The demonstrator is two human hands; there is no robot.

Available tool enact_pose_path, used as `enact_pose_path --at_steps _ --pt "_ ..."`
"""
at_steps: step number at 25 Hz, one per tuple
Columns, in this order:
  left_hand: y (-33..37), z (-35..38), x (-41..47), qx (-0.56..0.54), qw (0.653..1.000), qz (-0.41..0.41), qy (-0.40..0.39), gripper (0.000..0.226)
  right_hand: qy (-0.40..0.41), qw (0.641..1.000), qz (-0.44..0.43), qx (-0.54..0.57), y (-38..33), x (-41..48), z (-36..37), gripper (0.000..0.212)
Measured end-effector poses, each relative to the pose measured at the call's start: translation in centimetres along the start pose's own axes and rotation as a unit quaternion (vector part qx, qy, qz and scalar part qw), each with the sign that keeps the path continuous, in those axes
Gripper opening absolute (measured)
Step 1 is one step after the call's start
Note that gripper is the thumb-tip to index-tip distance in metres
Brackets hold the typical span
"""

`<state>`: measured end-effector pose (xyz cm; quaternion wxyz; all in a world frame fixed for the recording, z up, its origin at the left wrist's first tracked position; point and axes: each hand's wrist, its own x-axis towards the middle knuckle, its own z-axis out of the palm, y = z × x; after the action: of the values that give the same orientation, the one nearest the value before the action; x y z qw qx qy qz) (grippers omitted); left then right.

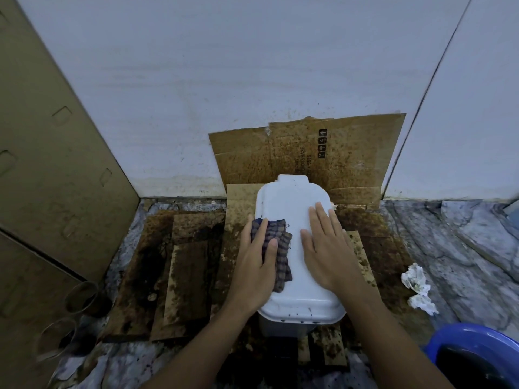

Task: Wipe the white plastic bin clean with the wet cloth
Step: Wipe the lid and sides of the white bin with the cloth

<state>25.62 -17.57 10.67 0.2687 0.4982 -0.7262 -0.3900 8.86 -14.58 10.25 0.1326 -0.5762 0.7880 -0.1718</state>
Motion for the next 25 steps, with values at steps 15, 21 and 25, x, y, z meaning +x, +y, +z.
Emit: enact_pose_path --at_steps 15,21,25 --pt "2.7 4.5 -2.9 -0.145 0.988 -0.047 0.001 0.052 0.010 1.000 -0.010 0.024 4.0 -1.3 -2.6 0.059" --pt "3.3 5.7 -1.8 -0.179 0.982 -0.059 -0.031 0.052 0.024 0.999 0.006 0.037 5.6 -1.7 -2.6 0.067" --pt "4.4 7.2 -1.0 -0.159 0.984 -0.050 -0.057 0.056 0.040 0.998 0.018 0.050 7.6 -2.0 -2.9 0.069"
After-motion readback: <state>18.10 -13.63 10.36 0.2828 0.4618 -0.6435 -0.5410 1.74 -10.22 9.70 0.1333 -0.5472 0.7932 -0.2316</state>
